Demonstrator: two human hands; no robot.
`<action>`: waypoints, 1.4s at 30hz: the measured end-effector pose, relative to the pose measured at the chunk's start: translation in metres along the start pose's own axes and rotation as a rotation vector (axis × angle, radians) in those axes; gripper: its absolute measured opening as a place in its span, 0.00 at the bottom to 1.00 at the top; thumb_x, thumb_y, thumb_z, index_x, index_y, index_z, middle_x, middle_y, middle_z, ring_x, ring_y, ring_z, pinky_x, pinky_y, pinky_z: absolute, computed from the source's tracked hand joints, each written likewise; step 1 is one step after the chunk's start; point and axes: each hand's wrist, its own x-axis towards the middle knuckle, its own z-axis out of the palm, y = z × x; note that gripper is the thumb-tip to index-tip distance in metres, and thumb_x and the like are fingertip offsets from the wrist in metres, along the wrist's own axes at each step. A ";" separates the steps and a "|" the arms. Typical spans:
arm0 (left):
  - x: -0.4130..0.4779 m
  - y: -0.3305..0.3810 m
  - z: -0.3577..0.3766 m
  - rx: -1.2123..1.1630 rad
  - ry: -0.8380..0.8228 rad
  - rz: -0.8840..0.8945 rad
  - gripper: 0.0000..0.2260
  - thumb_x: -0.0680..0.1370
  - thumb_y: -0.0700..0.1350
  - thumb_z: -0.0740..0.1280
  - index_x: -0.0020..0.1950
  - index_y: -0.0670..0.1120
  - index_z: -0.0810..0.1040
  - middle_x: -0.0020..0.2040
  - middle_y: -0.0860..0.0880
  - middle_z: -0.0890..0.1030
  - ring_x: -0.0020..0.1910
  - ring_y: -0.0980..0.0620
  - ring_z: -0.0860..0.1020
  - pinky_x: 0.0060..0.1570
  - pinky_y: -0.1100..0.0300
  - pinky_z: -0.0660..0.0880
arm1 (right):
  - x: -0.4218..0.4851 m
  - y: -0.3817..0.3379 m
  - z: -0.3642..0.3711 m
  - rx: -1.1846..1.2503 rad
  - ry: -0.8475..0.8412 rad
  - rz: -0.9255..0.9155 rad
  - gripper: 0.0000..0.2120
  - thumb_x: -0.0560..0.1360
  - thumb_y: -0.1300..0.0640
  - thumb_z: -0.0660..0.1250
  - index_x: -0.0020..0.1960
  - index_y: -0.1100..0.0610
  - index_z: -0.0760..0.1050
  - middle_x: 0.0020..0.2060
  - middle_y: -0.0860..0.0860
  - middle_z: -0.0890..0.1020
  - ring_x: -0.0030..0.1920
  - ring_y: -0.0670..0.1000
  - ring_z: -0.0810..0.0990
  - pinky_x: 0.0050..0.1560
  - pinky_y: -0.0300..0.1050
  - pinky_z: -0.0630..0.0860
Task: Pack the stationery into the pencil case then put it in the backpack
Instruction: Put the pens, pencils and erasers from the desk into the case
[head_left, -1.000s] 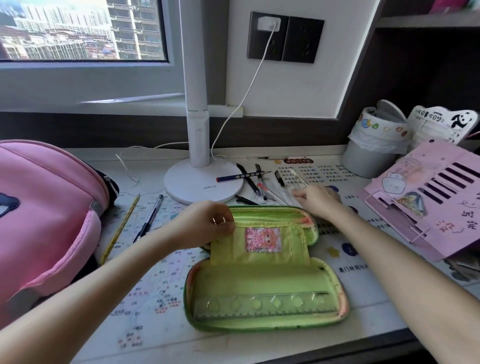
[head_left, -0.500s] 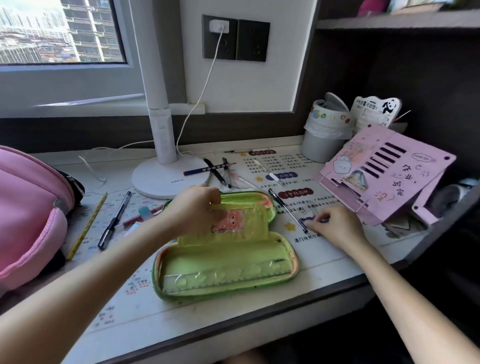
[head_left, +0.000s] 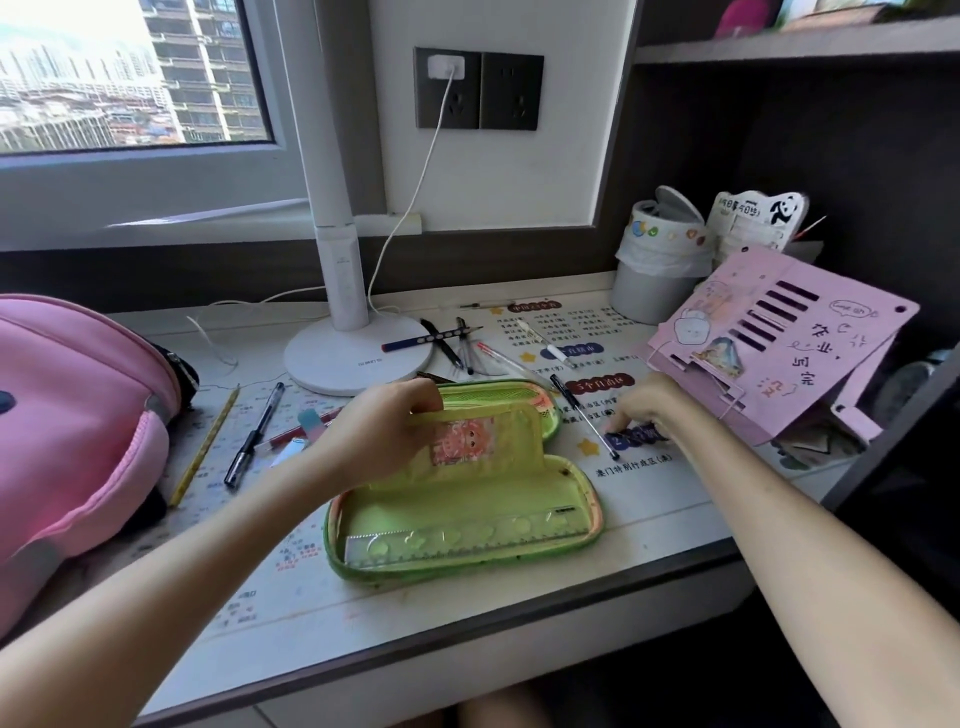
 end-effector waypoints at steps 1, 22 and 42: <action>-0.002 -0.002 0.001 -0.003 0.014 -0.008 0.03 0.74 0.44 0.68 0.44 0.48 0.74 0.41 0.50 0.79 0.40 0.48 0.77 0.41 0.53 0.76 | -0.002 0.000 -0.003 -0.025 -0.018 0.004 0.25 0.65 0.63 0.76 0.58 0.69 0.74 0.60 0.61 0.78 0.58 0.59 0.77 0.53 0.48 0.73; -0.009 -0.012 0.006 -0.260 0.041 -0.137 0.01 0.75 0.47 0.68 0.44 0.52 0.76 0.42 0.54 0.79 0.42 0.53 0.77 0.40 0.58 0.75 | -0.131 -0.002 0.022 0.095 -0.330 -0.847 0.27 0.69 0.62 0.73 0.64 0.42 0.72 0.38 0.50 0.84 0.37 0.43 0.79 0.43 0.36 0.78; 0.032 -0.028 -0.034 -0.451 -0.598 -0.081 0.22 0.72 0.57 0.67 0.25 0.48 0.63 0.24 0.53 0.60 0.23 0.55 0.57 0.24 0.69 0.57 | 0.023 -0.115 0.058 -0.303 0.036 -0.587 0.11 0.71 0.53 0.71 0.42 0.62 0.82 0.45 0.56 0.84 0.48 0.54 0.82 0.44 0.48 0.79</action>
